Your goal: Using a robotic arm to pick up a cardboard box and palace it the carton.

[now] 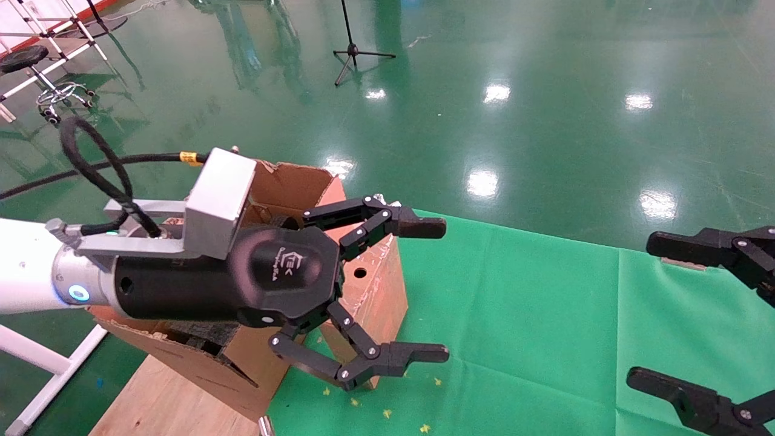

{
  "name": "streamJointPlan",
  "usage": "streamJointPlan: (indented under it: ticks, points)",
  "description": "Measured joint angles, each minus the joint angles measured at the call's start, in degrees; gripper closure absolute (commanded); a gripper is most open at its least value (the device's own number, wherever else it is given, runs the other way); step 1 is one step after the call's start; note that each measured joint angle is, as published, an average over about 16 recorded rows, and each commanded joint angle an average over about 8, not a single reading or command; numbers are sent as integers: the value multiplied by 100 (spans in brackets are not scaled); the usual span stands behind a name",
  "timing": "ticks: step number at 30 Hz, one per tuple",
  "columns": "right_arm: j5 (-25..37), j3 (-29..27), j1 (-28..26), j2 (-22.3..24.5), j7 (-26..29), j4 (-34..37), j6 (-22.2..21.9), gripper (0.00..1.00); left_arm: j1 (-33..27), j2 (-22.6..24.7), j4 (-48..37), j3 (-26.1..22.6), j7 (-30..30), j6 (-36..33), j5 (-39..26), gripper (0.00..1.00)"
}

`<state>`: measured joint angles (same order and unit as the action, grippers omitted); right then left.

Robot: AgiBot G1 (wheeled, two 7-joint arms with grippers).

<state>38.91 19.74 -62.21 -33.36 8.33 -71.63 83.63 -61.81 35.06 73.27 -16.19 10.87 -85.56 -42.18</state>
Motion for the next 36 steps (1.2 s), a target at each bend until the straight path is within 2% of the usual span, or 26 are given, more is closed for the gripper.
streamJointPlan:
  ticks: [16, 18, 19, 24, 26, 27, 36]
  points:
    - [0, 0, 0, 0, 0, 0, 0, 1, 2, -1, 0, 0, -1, 2, -1, 0]
    - [0, 0, 0, 0, 0, 0, 0, 14, -1, -7, -1, -2, -7, 14, -24, 0]
    - [0, 0, 0, 0, 0, 0, 0, 24, -6, -12, 0, -6, -9, 27, -48, 0]
    - [0, 0, 0, 0, 0, 0, 0, 85, -74, -53, 10, -77, 57, 172, -323, 0]
    - [0, 0, 0, 0, 0, 0, 0, 97, -130, -74, 14, -129, 117, 270, -512, 0]
    - [0, 0, 0, 0, 0, 0, 0, 100, -159, -84, 16, -156, 147, 318, -606, 0]
    - [0, 0, 0, 0, 0, 1, -1, 100, -500, -201, 61, -457, 459, 785, -1526, 0]
